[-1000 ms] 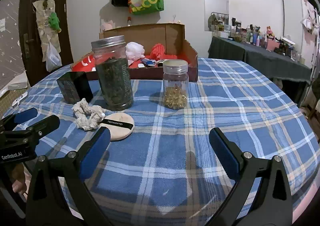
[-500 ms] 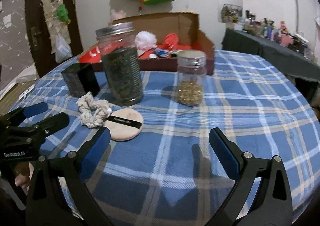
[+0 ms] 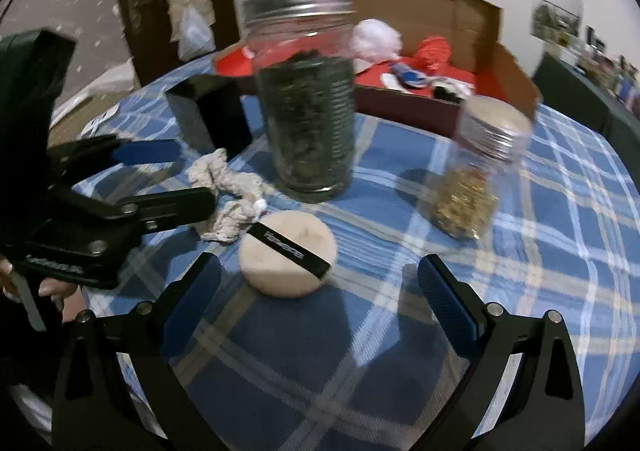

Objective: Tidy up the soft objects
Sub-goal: 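Grasp the cream knitted scrunchie with the left tool while the right tool grasps the beige makeup puff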

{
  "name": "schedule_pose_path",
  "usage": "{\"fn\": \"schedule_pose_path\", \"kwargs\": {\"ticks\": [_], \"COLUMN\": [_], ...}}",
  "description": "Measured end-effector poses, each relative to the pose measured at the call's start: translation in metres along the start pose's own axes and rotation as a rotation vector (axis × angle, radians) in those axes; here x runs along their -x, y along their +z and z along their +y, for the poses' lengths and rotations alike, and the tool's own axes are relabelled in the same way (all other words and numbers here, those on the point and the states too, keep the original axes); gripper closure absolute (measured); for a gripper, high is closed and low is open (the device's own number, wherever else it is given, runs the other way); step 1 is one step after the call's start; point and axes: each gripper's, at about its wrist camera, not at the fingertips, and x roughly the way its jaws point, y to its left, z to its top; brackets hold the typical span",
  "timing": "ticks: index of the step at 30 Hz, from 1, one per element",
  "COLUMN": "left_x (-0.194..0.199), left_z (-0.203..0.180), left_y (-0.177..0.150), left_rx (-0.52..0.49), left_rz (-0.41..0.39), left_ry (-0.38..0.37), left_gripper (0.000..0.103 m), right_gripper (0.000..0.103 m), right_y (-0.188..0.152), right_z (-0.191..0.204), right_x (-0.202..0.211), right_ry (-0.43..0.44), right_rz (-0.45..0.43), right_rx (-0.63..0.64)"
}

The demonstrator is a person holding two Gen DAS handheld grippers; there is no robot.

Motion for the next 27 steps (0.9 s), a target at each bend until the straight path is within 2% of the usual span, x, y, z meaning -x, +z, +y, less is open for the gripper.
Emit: {"fn": "schedule_pose_path", "kwargs": {"ticks": [2,4,5,7,9,10,11,16,19,27], "left_x": [-0.007,-0.011,-0.012,-0.014,-0.015,-0.015,-0.017,-0.018,-0.012,0.003], "left_z": [0.000,-0.001,-0.001,-0.002,-0.002,-0.002,-0.001,0.002,-0.001,-0.003], "left_y": [0.002,0.003,0.004,0.003,0.004,0.004,0.004,0.001,0.002,0.006], "left_rx": [-0.005,-0.009,-0.010,-0.016,-0.014,-0.016,-0.016,0.001,-0.014,-0.024], "left_rz": [0.022,0.034,0.036,0.046,0.048,0.051,0.061,0.070,0.057,0.028], "left_ry": [-0.015,-0.039,-0.049,-0.070,-0.082,-0.089,-0.088,-0.128,-0.125,-0.144], "left_gripper": [0.027,0.029,0.034,0.042,0.055,0.074,0.078,0.086,0.087,0.087], "right_gripper": [0.010,0.022,0.026,0.045,0.053,0.057,0.060,0.087,0.090,0.091], "right_y": [0.003,0.005,0.006,0.004,0.004,0.003,0.002,0.000,0.000,0.005], "right_z": [0.003,0.007,0.010,0.013,0.015,0.016,0.015,0.016,0.015,0.010], "right_x": [-0.004,-0.011,-0.014,-0.016,-0.015,-0.014,-0.013,-0.004,0.002,0.019], "right_ry": [0.014,0.033,0.040,0.039,0.044,0.045,0.043,0.031,0.023,-0.003], "right_rz": [0.015,0.041,0.054,0.066,0.052,0.049,0.043,-0.004,-0.023,-0.085], "right_rx": [0.025,0.045,0.055,0.070,0.079,0.080,0.080,0.074,0.050,0.003]}}
